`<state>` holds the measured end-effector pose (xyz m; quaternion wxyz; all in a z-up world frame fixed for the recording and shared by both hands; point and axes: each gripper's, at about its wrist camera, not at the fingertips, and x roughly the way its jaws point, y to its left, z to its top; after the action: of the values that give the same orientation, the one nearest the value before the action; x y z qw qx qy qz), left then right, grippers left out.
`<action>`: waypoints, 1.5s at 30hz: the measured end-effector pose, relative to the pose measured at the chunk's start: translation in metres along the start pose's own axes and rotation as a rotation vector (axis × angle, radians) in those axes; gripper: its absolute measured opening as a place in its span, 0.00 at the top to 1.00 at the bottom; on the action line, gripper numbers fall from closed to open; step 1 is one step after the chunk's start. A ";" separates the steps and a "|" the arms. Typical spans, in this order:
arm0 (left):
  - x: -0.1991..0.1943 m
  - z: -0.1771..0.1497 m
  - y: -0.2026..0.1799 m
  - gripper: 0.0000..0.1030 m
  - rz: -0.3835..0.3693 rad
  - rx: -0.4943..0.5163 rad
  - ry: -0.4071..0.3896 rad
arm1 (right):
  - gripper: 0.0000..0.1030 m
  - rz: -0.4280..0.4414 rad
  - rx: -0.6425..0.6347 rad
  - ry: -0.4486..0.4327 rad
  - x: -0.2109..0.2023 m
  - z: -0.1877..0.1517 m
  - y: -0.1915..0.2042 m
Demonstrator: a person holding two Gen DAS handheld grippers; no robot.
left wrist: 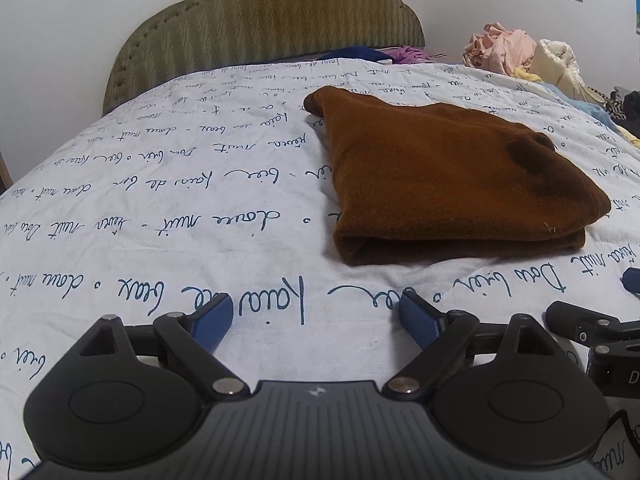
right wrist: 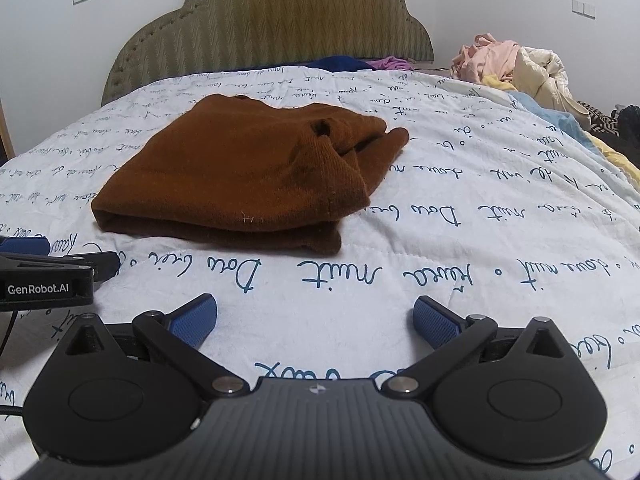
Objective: Fold small clothes
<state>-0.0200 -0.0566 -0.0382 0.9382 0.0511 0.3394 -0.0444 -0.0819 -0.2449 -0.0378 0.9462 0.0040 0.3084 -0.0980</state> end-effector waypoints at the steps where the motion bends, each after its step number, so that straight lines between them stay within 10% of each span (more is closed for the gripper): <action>1: 0.000 0.000 0.000 0.12 0.000 0.000 0.000 | 0.00 0.000 -0.001 0.001 0.000 0.000 0.000; 45: 0.002 -0.001 0.001 0.02 -0.026 -0.006 0.009 | 0.00 -0.096 0.006 -0.010 0.000 0.000 0.002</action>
<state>-0.0191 -0.0558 -0.0399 0.9361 0.0441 0.3445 -0.0551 -0.0814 -0.2432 -0.0383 0.9419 -0.0084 0.3032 -0.1441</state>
